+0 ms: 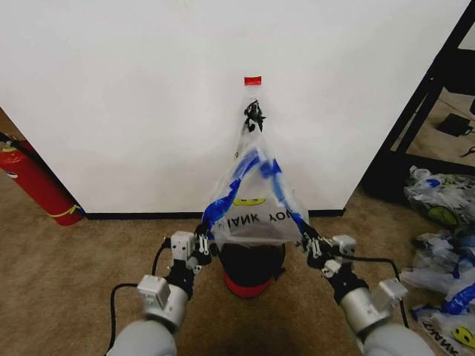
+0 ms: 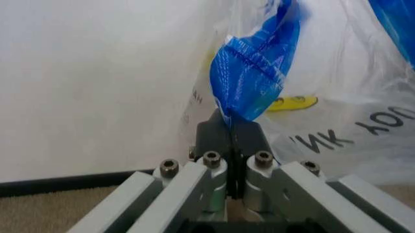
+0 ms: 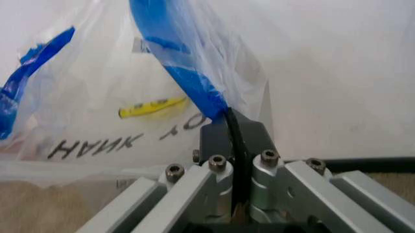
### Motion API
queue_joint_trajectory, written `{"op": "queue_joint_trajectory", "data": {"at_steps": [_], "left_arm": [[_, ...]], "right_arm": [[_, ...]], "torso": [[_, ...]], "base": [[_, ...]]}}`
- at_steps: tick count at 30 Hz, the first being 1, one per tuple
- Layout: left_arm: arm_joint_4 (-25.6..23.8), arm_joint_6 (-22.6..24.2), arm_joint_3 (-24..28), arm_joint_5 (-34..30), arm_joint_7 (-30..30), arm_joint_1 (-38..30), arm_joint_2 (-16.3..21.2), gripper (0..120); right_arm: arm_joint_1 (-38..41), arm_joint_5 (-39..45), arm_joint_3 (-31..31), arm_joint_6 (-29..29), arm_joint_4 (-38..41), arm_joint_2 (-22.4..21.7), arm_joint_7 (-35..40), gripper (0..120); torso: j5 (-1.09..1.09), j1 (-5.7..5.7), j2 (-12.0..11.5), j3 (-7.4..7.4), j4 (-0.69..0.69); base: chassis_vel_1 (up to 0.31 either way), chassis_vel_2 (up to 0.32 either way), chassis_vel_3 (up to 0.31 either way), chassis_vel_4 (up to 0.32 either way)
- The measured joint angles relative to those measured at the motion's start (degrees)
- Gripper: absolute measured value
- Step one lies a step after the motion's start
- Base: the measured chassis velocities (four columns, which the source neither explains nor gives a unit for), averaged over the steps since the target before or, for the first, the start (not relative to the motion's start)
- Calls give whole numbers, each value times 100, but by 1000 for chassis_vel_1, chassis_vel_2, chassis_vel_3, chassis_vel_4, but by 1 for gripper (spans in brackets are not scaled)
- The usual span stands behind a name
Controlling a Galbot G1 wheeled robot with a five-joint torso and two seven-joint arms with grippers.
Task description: Pick up the garbage bag from the wall and place it over the trash bin.
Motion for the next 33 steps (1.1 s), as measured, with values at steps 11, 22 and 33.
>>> {"op": "queue_joint_trajectory", "data": {"at_steps": [11,22,33], "left_arm": [[-179,-154,-79,371,121,551,4,0],[-387,14,-112,-188,37,-362,17,0],[-269,-9,182,-431,179,-993,-128,0]], "right_arm": [[-869,-459,25,106,260,214,-104,0],[-321,252,441,-162,652,78,301,0],[178,858,969,-326,752,93,500,0]], "torso": [[0,0,-1,0,0],[0,1,-1,1,0],[1,1,-1,1,1]], "base": [[0,0,0,0],[0,0,0,0],[0,0,0,0]]}}
